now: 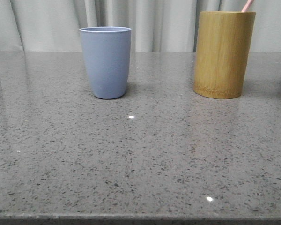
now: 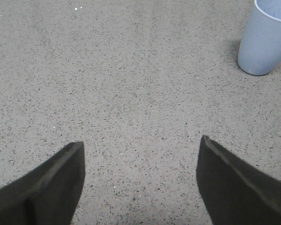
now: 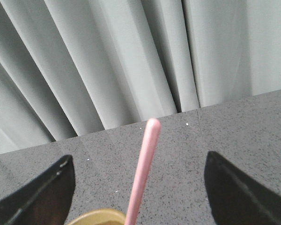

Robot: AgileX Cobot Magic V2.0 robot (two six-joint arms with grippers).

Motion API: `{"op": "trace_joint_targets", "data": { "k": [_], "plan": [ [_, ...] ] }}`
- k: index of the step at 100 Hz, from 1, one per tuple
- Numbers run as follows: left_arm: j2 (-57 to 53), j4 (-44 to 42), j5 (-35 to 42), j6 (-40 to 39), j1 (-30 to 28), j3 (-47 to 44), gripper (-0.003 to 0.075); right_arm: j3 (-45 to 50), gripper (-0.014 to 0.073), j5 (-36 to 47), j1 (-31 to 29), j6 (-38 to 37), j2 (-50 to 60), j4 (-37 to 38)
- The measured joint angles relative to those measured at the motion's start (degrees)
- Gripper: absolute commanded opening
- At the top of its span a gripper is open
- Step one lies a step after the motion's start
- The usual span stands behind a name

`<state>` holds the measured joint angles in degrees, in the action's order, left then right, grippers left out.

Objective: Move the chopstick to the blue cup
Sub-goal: 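Grasp the pink chopstick with the right gripper and lift it out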

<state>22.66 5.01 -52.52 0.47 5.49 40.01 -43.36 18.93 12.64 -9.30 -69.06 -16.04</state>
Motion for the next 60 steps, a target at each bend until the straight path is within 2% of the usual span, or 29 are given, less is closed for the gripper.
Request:
{"op": "trace_joint_targets", "data": {
  "k": [22,29,60],
  "plan": [
    [0.00,0.00,0.00,0.00,0.00,0.00,0.0492,-4.22,0.0567,0.21,0.05,-0.34,-5.69,0.00],
    [0.00,0.00,0.00,0.00,0.00,0.00,0.0492,-4.98,0.0536,0.31,0.05,-1.23,-7.00,0.00],
    [0.00,0.00,0.00,0.00,0.00,0.00,0.0492,-5.34,0.0242,0.66,0.05,-2.69,-8.30,0.00]
  ]
}}
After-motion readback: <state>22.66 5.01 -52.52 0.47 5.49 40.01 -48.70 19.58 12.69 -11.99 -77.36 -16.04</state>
